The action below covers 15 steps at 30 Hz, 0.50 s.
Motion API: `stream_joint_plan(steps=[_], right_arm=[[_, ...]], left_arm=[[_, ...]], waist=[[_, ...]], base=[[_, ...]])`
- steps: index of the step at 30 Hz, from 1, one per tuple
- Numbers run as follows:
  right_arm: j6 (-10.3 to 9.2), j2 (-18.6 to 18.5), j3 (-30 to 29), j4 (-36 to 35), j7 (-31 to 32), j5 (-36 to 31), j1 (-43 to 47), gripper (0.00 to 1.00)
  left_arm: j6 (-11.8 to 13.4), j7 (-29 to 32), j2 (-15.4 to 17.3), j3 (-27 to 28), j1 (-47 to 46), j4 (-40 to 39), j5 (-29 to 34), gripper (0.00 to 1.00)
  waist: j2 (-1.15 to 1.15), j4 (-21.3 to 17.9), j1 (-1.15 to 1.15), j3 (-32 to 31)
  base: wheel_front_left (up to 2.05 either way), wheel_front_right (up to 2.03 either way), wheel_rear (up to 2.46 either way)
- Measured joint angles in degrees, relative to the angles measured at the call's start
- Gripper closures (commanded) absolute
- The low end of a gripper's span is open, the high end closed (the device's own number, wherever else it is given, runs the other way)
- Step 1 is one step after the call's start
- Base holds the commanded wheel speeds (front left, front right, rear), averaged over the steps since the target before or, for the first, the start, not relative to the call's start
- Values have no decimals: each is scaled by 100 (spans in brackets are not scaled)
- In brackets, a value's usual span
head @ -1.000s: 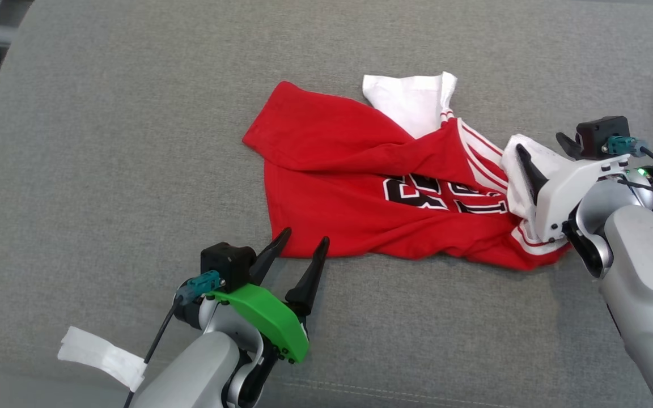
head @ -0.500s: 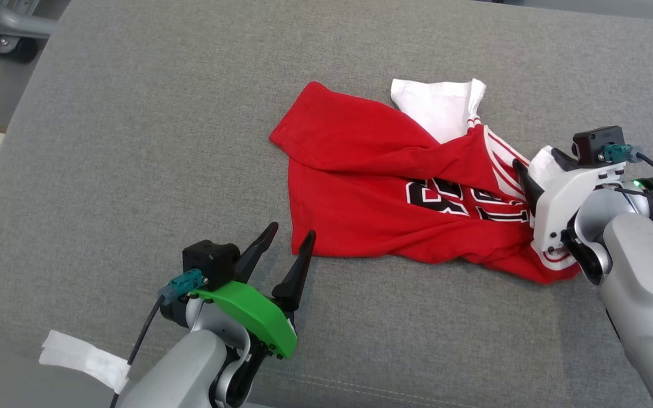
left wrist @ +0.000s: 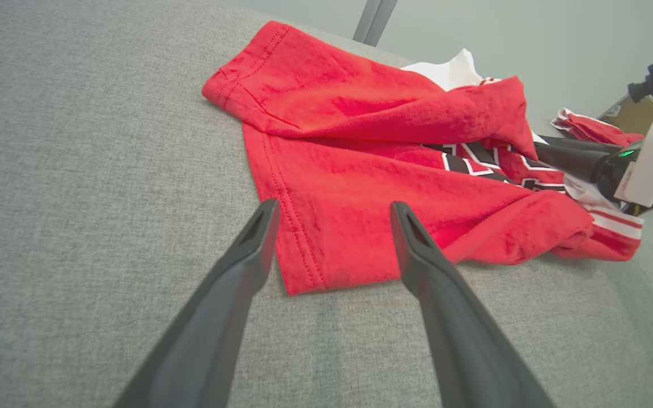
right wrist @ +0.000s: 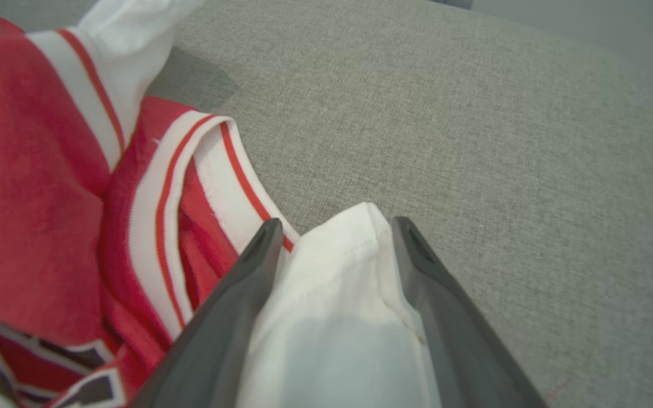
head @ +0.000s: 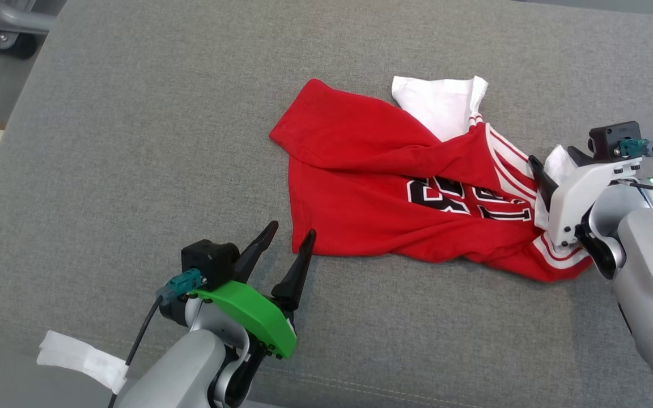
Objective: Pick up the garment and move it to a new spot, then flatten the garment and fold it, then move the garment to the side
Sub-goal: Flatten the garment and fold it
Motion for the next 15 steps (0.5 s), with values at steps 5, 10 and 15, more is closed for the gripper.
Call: stream_joint_plan(steps=[5,10,15], right_arm=[[0,-9,-40,85,73,44,-66,0],[0,11,-60,198,179,138,-67,31],[18,33,-86,198,187,248,-125,100]], left_arm=[[4,1,7,-2,10,-63,0,0],[4,2,7,-8,10,-111,0,0],[7,2,13,9,10,-120,0,0]], waist=[[0,2,0,25],[0,1,0,59],[0,-6,0,85]], base=[[0,0,0],[0,0,0],[0,0,0]])
